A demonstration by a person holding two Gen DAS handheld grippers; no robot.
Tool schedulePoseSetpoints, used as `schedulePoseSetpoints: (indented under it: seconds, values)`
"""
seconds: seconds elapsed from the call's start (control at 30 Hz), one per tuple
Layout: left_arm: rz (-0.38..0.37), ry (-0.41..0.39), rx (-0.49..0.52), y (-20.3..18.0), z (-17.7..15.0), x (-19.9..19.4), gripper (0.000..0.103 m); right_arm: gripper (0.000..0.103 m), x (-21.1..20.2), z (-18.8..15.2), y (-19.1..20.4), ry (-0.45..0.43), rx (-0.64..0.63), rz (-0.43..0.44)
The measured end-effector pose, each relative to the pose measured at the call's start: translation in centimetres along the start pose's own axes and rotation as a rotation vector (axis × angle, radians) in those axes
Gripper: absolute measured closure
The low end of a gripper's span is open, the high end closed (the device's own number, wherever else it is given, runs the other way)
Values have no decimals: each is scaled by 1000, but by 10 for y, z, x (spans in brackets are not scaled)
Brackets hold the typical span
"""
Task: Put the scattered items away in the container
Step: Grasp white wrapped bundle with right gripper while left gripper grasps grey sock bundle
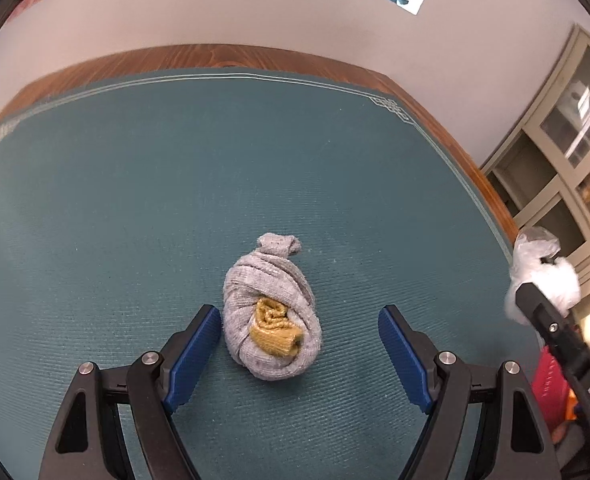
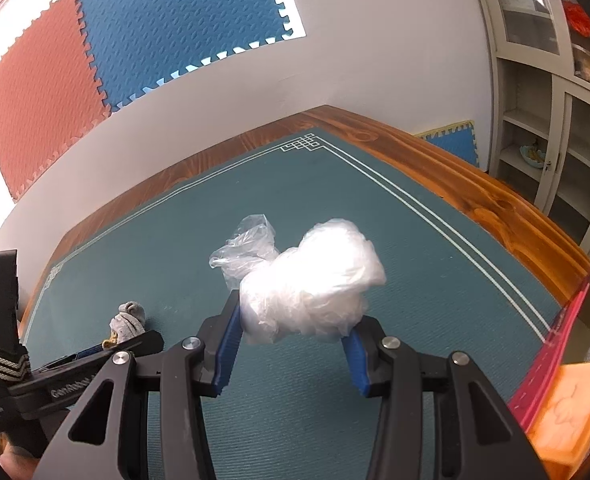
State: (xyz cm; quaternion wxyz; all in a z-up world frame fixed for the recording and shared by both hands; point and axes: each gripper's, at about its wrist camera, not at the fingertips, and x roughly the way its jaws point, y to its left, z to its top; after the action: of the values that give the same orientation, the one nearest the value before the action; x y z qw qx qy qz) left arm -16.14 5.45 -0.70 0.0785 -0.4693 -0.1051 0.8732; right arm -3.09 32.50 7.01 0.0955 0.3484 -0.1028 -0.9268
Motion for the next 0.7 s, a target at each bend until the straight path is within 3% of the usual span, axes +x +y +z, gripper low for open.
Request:
schedulePoseSetpoints:
  seconds: [0.1,0.2,0.27,0.3,0.43,0.7]
  values:
    - [38,-24,35,-5,-2,2,21,53,0,-1,1,-1,-8,-5]
    - [97,-42,66,-6,-3,3,41,53,-1,-3,0,-4,-9,-12]
    - [105,-48,62,-3,-2,2,57,53,-2,-3,-1,-7,-8,-17]
    - [98,-49,51,-1,-2,1,59,53,-2,-4,-1,-11,-8,-20]
    - [102,-74,19,5,2,-6,59,53,-4,-4,0,-25,-12,-32]
    - [150,-193,87,-15,-3,-40,59,53,-12,-3,1,-69,-18,-53]
